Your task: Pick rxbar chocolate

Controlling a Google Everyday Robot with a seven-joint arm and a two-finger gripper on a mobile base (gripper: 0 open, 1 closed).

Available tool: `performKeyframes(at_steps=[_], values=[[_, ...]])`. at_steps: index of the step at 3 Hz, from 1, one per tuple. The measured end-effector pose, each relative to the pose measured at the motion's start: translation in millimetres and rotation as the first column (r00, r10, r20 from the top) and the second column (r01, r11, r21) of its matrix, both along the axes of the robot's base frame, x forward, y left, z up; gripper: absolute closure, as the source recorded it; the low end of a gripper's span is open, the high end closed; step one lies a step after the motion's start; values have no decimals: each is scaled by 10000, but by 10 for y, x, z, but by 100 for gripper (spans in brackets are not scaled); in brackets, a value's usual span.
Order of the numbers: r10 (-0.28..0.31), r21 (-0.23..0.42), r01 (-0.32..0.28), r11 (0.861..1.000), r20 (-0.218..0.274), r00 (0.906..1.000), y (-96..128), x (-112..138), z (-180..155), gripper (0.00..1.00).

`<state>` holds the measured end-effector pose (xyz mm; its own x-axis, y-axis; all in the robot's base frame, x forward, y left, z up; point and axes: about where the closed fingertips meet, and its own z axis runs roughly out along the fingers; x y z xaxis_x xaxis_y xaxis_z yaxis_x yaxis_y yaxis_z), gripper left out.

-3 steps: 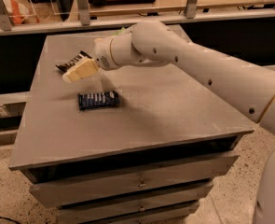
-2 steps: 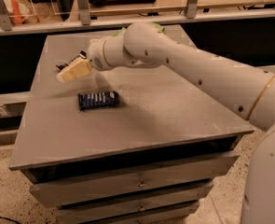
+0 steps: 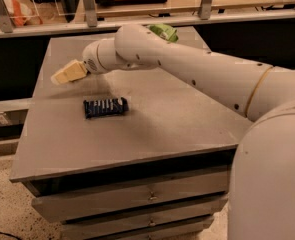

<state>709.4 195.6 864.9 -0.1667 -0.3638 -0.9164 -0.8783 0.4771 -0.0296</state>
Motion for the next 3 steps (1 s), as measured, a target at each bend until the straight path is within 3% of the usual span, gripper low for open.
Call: performKeyframes(at_steps=[2,3], values=[[-1027,-447,1008,9939,-414,9939,-132,141,-123,0],[-1046,-530,1026,9933,-365,9938,-159,161,-191,0]])
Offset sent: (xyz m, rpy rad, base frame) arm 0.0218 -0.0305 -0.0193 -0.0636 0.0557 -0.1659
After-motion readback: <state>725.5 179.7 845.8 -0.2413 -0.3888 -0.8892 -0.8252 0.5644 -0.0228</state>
